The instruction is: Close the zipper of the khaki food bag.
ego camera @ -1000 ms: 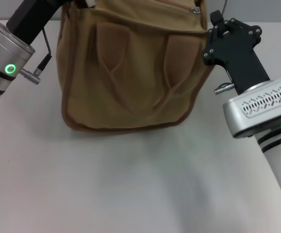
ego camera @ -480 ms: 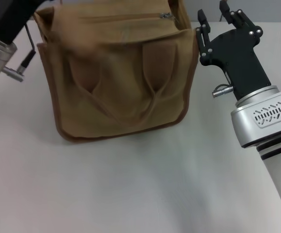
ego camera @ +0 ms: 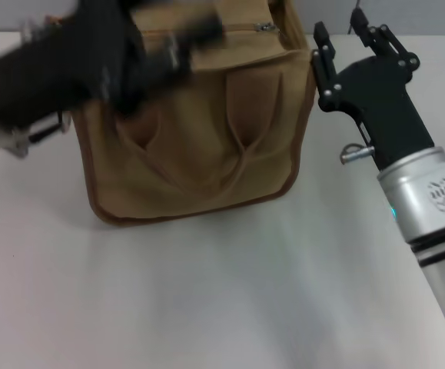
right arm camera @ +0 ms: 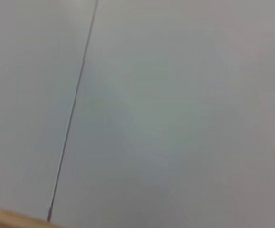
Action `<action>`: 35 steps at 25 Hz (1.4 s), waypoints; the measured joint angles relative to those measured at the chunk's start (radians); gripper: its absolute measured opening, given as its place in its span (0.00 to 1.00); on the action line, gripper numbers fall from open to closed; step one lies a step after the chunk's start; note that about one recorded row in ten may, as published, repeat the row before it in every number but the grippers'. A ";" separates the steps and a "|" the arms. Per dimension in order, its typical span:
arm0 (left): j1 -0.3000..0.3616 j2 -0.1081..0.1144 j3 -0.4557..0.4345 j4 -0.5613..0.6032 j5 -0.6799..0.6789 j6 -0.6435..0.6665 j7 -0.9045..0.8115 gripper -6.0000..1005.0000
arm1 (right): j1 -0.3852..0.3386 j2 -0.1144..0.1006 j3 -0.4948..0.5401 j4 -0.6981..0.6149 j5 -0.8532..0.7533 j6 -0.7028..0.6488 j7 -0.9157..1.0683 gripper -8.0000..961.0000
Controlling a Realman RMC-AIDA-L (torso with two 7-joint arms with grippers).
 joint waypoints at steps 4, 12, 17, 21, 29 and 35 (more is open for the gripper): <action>0.099 0.001 0.113 0.139 0.035 0.004 0.000 0.50 | -0.045 -0.026 0.008 0.045 -0.066 -0.017 0.093 0.46; 0.199 0.005 0.107 0.134 0.048 0.003 0.000 0.51 | -0.070 -0.177 0.030 0.146 -0.320 -0.012 0.511 0.45; 0.234 0.006 0.110 0.131 0.083 0.007 0.000 0.51 | -0.058 -0.224 0.186 0.102 -0.666 -0.026 0.904 0.45; 0.271 0.006 0.115 0.134 0.110 0.029 0.040 0.51 | -0.027 -0.247 0.246 0.015 -0.802 -0.125 1.100 0.46; 0.303 0.004 0.111 0.083 0.183 0.007 0.076 0.58 | 0.084 -0.275 0.098 -0.253 -0.790 -0.384 1.200 0.49; 0.314 0.015 0.106 0.025 0.215 -0.024 0.094 0.78 | 0.142 -0.225 0.019 -0.533 -0.783 -0.619 1.168 0.70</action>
